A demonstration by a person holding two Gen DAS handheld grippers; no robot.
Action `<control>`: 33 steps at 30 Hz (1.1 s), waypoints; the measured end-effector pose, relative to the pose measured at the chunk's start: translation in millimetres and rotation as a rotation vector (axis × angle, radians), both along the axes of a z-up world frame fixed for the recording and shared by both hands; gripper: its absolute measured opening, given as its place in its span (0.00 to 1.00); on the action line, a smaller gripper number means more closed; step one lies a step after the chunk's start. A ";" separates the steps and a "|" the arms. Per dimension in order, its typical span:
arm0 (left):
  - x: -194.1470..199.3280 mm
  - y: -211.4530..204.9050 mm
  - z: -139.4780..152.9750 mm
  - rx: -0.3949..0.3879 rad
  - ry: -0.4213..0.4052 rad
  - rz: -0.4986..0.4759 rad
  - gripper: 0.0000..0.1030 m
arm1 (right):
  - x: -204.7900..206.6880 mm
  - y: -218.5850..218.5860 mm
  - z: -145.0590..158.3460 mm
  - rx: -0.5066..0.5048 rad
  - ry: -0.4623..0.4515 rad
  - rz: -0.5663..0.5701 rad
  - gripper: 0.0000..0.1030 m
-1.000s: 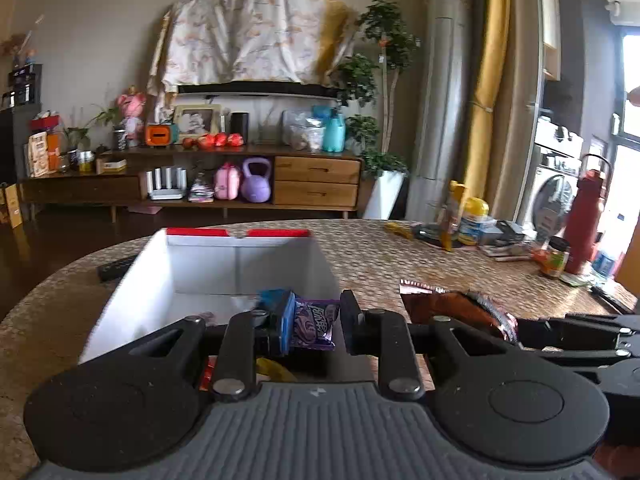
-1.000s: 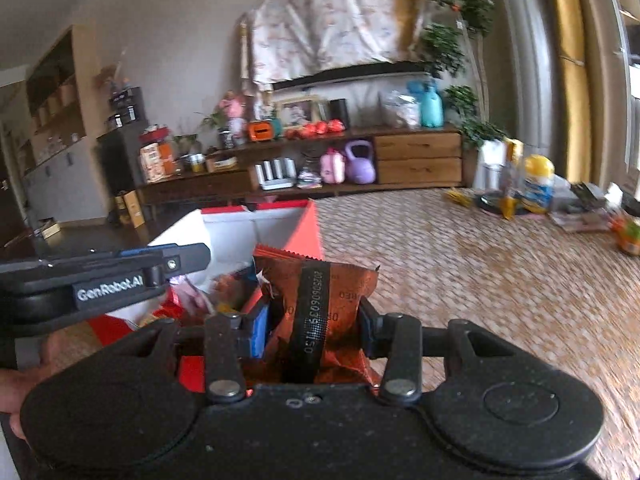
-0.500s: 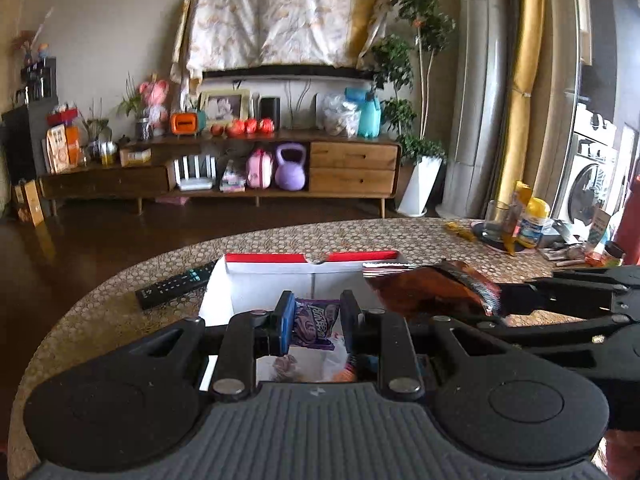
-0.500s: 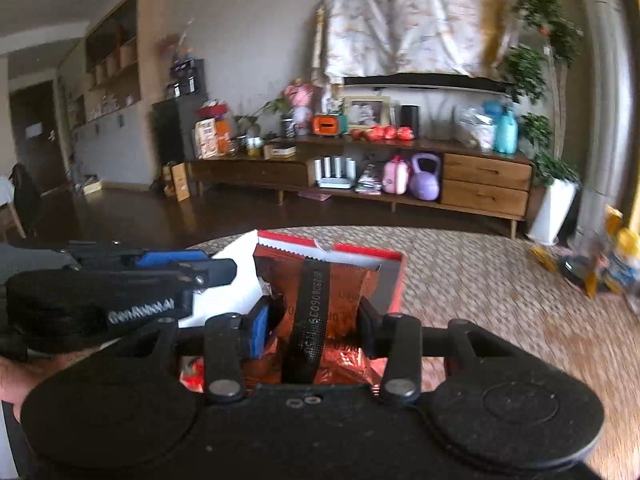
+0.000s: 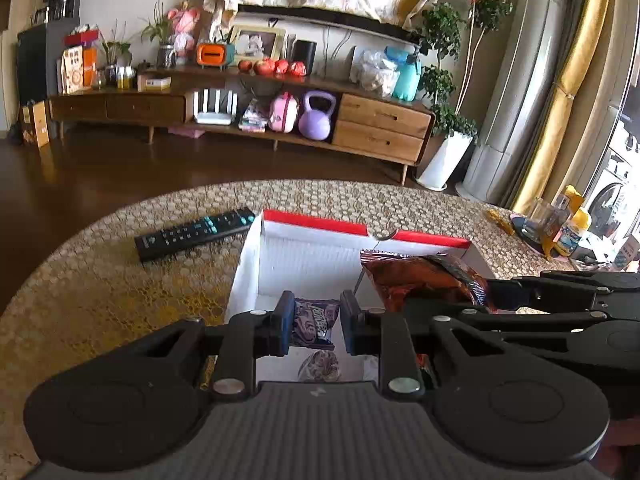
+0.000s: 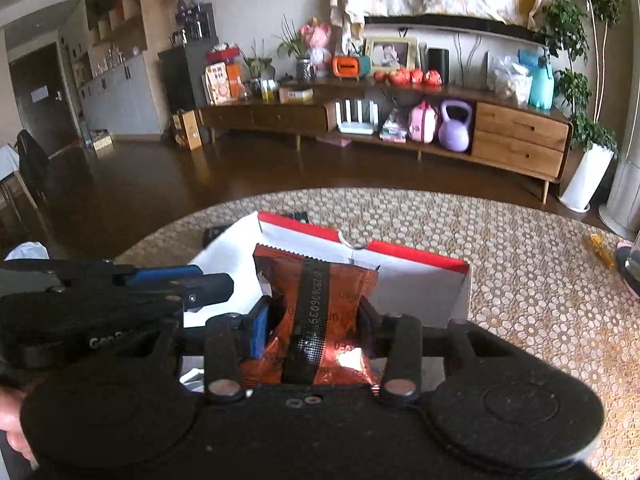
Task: Organize snacks
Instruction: 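Open both tools to drop the purple packet and chip bag into the box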
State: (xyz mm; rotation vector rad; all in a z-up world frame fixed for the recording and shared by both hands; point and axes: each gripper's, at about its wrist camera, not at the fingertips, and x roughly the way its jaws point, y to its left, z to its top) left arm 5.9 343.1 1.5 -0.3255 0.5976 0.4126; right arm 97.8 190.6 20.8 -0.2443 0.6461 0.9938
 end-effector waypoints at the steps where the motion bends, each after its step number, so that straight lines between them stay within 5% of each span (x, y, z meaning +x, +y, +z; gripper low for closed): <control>1: 0.6 0.1 -1.7 -0.005 0.003 0.002 0.23 | 0.3 1.1 -2.3 -0.006 -0.001 0.000 0.40; 7: 6.1 2.7 -5.6 -0.017 0.010 0.013 0.23 | 4.3 10.3 -6.6 -0.039 -0.020 -0.002 0.43; 11: 4.9 3.7 -7.4 -0.033 0.020 0.029 0.28 | 3.3 6.2 -8.5 -0.058 -0.033 -0.020 0.54; 14: 2.9 1.8 -6.7 -0.027 0.044 0.070 0.51 | 4.6 3.0 -7.8 -0.064 -0.035 -0.030 0.59; 19: -12.5 -3.3 -0.1 -0.054 -0.004 0.084 0.71 | 2.2 -10.0 -2.1 -0.033 -0.039 -0.051 0.61; 33: -62.5 -69.8 15.9 0.055 -0.054 0.074 0.73 | -31.8 -73.9 14.3 0.075 -0.037 -0.074 0.69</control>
